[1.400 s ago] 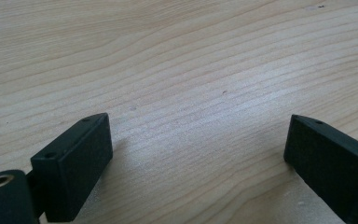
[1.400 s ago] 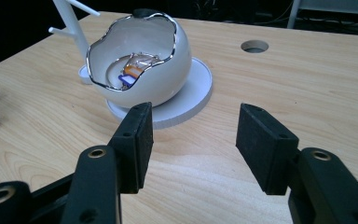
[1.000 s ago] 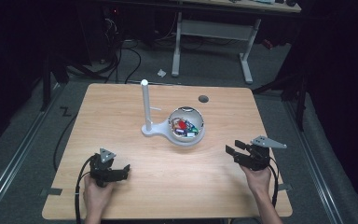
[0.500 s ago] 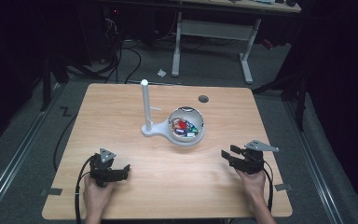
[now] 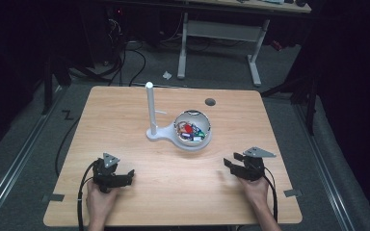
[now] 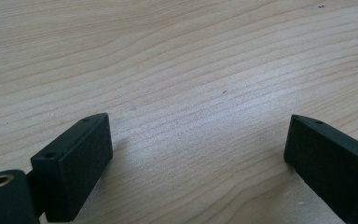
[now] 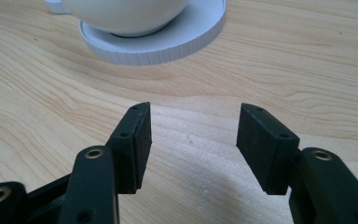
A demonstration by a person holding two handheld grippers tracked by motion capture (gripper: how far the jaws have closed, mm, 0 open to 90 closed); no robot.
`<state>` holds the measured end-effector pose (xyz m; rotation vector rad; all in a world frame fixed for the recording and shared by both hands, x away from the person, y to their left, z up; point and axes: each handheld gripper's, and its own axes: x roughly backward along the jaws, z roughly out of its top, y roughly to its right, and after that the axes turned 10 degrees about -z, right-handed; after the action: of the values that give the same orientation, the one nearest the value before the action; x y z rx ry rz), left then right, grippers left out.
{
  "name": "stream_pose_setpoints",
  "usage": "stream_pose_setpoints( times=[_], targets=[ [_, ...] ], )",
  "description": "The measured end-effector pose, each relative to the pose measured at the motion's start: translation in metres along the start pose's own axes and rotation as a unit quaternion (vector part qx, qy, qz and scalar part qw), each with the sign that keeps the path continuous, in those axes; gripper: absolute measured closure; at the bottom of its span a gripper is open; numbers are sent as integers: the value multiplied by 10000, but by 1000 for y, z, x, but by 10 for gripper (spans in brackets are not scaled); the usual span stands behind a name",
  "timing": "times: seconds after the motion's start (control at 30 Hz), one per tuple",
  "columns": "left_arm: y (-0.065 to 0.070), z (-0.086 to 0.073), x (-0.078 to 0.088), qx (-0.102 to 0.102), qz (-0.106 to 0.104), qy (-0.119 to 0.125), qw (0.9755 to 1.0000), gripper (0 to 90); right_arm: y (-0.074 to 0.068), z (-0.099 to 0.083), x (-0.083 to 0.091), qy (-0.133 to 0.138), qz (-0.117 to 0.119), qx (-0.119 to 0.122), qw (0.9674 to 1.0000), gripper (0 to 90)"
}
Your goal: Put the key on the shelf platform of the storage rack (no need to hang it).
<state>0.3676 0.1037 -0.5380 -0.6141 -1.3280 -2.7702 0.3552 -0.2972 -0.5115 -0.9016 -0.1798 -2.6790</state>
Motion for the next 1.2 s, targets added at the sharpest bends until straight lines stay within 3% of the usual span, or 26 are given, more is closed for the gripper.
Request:
stream_pose_setpoints(
  times=[0.4,0.57,1.2],
  targets=[
    [0,0,0,-5,-1,-1,10000,81,-1,-5,-11,-176,-123,57,9998,443],
    [0,0,0,-3,1,2,10000,81,-7,-6,-14,-231,-157,214,9994,438],
    [0,0,0,21,7,9,10000,81,-14,-6,-22,-422,-272,406,9979,422]
  ],
)
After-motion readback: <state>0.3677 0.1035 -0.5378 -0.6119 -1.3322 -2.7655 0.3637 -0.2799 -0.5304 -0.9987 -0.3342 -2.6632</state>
